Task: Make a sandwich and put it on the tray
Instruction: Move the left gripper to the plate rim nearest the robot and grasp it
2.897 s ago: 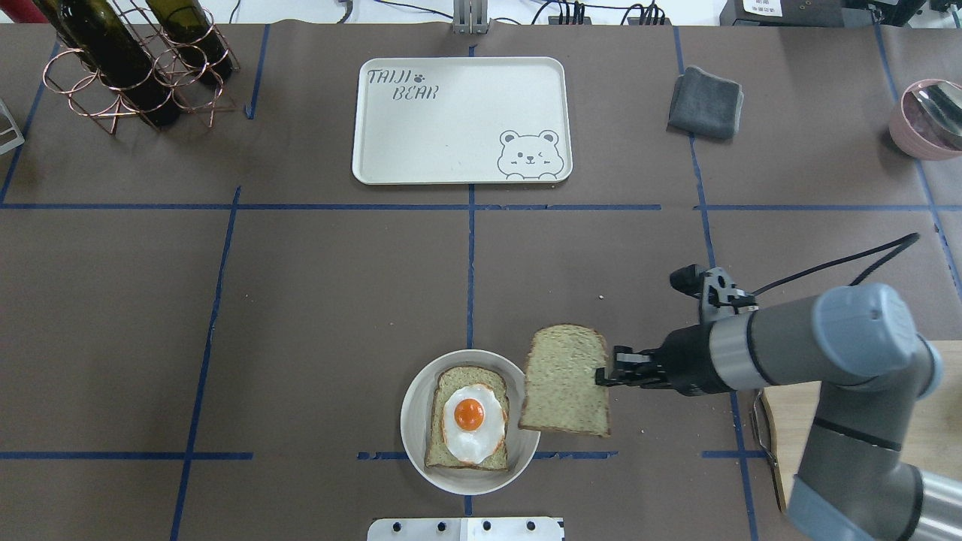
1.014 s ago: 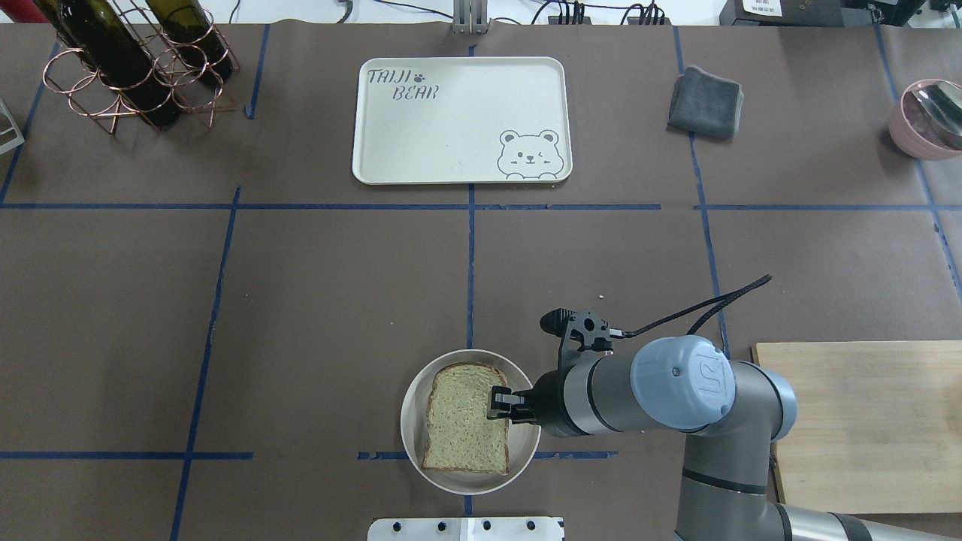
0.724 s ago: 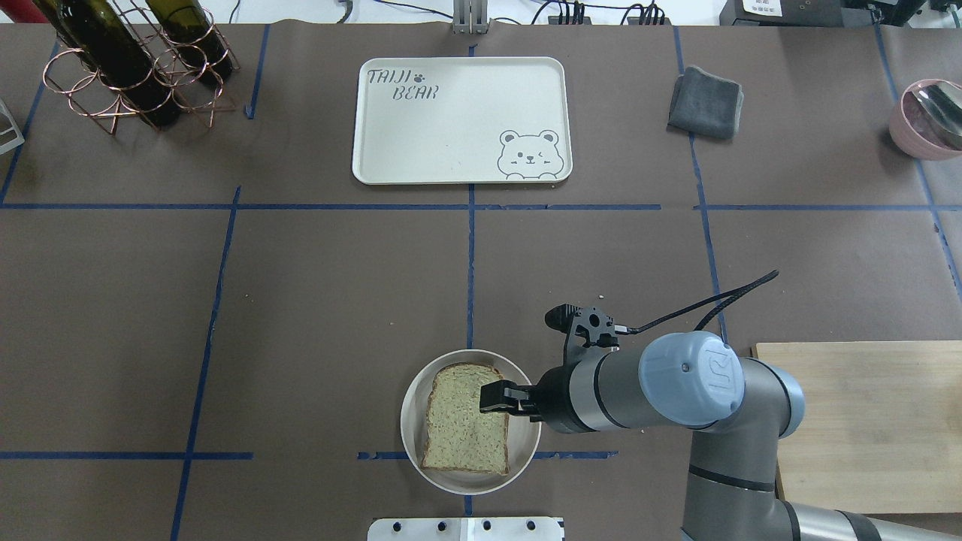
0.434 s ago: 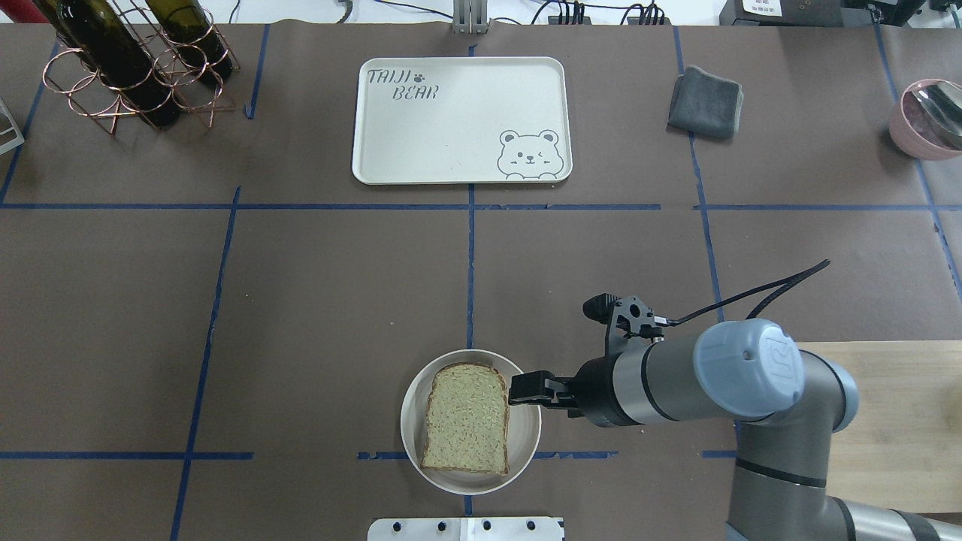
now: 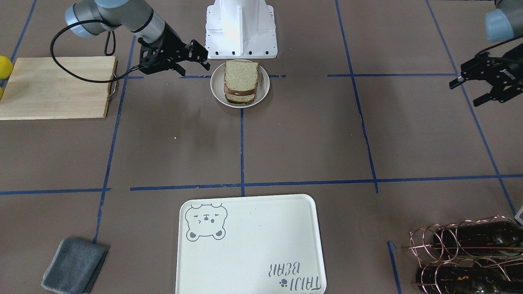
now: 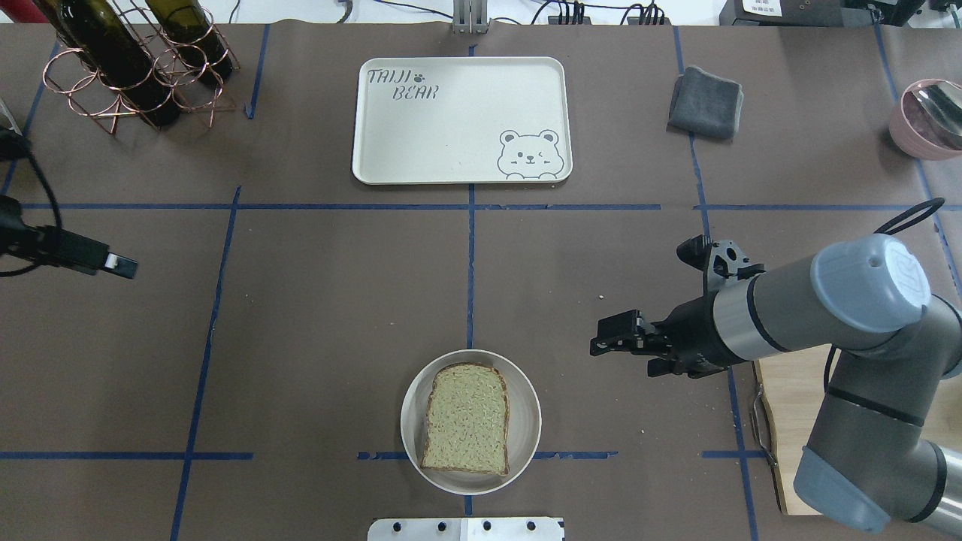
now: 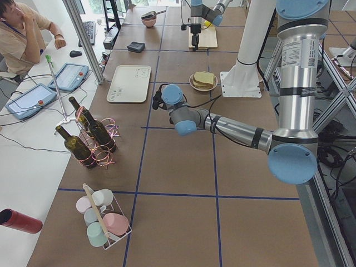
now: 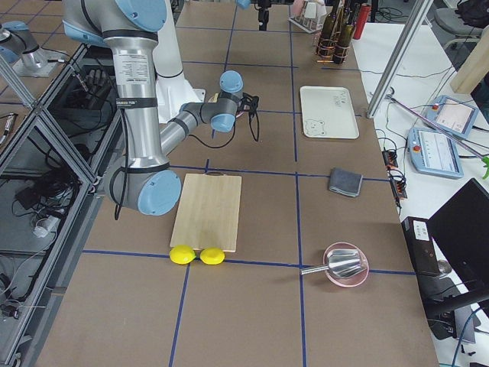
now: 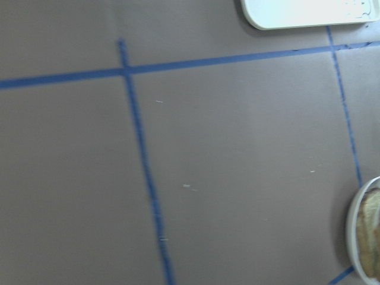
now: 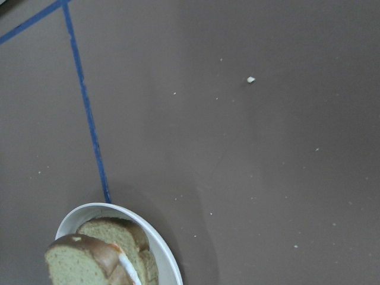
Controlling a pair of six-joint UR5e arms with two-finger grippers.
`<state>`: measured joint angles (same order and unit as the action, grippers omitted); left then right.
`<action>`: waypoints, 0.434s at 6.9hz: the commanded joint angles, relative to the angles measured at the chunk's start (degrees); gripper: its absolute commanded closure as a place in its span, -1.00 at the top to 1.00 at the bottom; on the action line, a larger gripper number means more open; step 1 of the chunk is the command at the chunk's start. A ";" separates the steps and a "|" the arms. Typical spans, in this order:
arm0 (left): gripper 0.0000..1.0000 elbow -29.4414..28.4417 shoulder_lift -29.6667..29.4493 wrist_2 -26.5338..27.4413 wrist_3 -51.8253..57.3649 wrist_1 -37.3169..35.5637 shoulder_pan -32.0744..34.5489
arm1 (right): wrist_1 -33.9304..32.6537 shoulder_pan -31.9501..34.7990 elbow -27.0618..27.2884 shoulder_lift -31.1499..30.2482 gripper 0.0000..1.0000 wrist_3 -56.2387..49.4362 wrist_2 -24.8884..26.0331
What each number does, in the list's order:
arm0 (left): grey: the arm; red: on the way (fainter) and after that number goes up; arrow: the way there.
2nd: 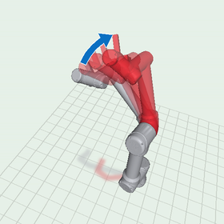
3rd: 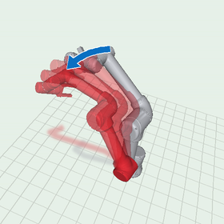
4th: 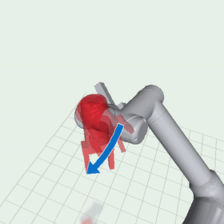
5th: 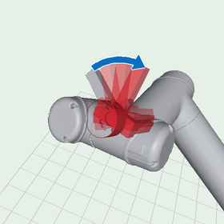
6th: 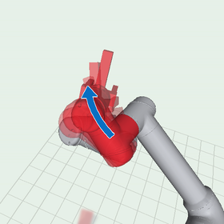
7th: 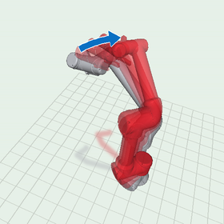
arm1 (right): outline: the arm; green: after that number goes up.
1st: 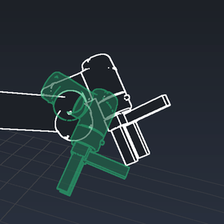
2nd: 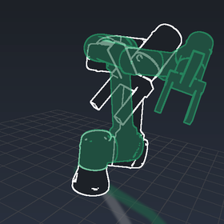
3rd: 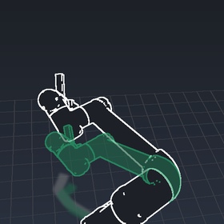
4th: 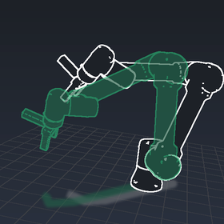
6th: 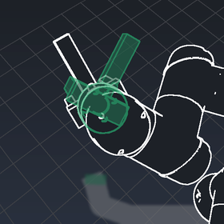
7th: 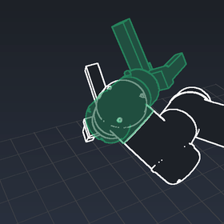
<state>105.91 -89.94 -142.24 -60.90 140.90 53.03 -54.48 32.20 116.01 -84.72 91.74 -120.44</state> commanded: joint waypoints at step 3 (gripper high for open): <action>0.86 3.07 -6.19 23.66 -19.48 -2.96 -24.34 | 0.25 6.03 -0.25 -2.21 1.00 -0.60 -4.63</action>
<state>108.53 -93.94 -123.50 -75.82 141.43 33.98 -54.27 37.72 115.88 -86.83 91.18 -124.76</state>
